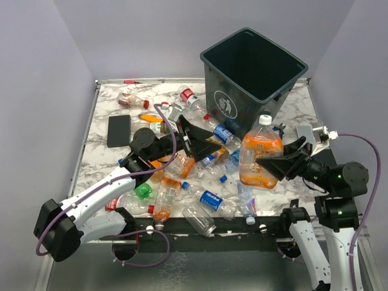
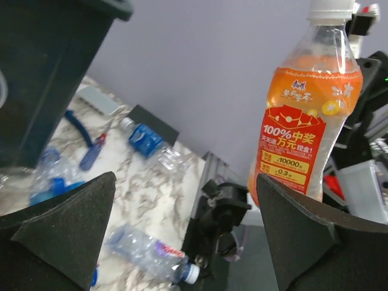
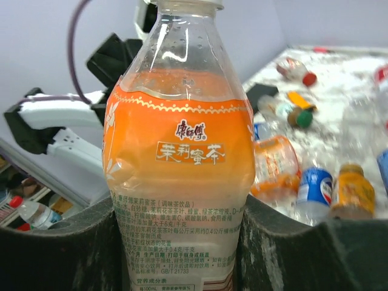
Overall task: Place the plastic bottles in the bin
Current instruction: Pick up the plastic bottle at the center of the board, then place the plastic bottle in the trash bin.
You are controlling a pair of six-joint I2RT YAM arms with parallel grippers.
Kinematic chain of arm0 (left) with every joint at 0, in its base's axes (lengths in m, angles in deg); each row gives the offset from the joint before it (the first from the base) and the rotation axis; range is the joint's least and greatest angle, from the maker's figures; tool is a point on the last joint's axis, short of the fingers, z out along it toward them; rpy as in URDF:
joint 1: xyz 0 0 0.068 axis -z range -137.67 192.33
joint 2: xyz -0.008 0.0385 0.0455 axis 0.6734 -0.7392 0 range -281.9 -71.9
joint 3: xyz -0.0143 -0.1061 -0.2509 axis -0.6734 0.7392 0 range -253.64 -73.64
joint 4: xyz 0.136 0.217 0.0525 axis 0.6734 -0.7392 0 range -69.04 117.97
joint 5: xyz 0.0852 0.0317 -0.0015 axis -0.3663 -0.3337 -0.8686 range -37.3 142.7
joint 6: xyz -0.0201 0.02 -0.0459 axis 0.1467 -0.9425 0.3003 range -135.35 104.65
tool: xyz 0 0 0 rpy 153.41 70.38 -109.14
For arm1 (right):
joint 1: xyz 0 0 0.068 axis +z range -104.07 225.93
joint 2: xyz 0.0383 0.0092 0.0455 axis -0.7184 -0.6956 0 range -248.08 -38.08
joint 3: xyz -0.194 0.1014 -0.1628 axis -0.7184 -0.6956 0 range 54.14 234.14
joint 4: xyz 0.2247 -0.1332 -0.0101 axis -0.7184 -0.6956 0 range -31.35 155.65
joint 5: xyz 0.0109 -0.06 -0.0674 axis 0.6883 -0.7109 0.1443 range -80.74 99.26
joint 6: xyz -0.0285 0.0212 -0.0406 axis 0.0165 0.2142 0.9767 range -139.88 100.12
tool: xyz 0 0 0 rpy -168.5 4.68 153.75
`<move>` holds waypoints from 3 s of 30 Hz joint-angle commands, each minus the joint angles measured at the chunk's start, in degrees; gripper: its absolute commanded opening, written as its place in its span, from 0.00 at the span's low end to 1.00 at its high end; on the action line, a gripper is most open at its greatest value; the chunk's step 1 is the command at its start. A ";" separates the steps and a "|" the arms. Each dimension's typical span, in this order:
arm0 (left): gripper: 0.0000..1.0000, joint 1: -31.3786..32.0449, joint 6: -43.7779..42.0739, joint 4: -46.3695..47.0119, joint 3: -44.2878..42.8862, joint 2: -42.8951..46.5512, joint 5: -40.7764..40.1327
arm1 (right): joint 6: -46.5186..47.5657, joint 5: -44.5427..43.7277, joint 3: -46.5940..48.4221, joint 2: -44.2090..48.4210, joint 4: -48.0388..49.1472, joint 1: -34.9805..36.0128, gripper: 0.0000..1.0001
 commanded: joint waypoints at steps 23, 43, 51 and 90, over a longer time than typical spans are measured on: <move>0.99 6.25 -8.30 2.01 -14.61 -3.22 -1.85 | 1.88 -9.63 18.89 -32.25 25.39 24.86 0.43; 0.42 6.26 -12.14 1.25 -10.62 -1.34 -0.06 | 2.40 -11.44 19.91 -33.50 20.78 25.66 1.00; 0.38 6.24 -19.83 -2.54 -7.73 1.11 -1.60 | 12.90 -17.51 37.92 -34.46 -2.12 25.64 1.00; 0.99 6.28 -24.25 -4.81 -2.44 6.54 -9.89 | 18.45 -37.35 59.75 -50.16 -25.51 37.70 0.20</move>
